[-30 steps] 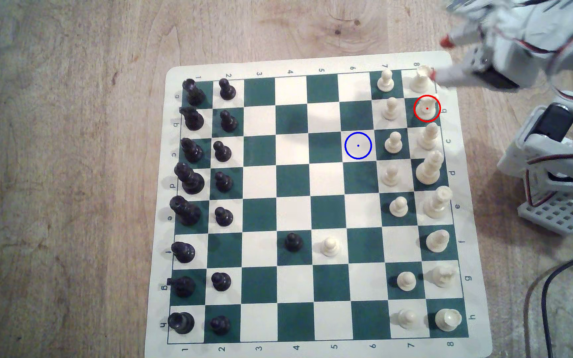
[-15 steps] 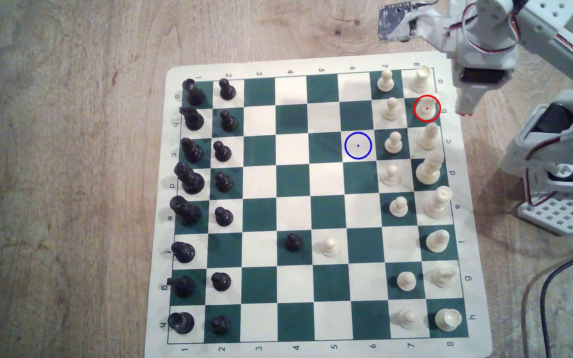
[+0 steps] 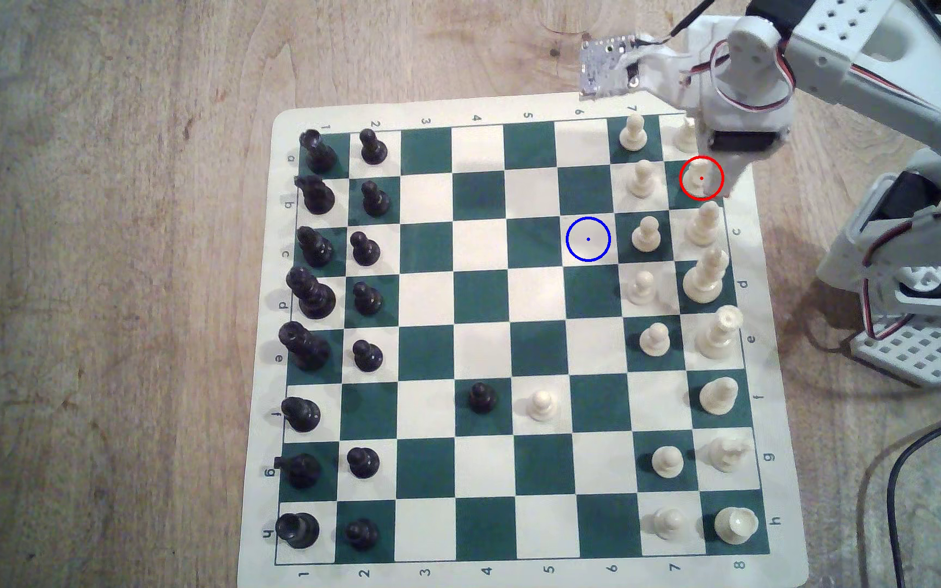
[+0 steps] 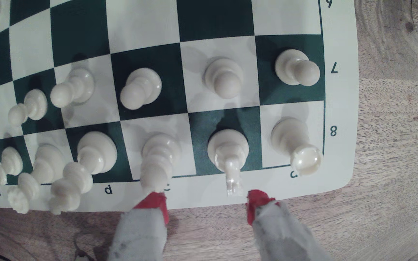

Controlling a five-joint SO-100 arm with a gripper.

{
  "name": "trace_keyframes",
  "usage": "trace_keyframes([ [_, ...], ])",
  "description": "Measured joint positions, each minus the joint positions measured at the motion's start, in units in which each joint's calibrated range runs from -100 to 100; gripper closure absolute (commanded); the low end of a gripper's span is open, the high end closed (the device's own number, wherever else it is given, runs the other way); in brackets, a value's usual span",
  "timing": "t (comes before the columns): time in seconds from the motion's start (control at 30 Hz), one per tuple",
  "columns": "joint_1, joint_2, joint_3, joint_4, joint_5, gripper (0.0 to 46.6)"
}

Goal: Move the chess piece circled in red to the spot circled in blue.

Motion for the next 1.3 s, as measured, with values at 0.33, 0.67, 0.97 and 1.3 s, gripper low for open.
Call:
trace_keyframes([
  [0.33, 1.11, 2.51, 1.72, -4.62, 0.83, 28.0],
  [0.67, 2.06, 4.44, 4.61, -9.56, 0.83, 29.7],
  [0.97, 1.77, 5.87, 6.42, -12.03, 0.83, 32.6],
  [1.3, 0.44, 5.87, 7.68, -12.43, 0.49, 34.9],
])
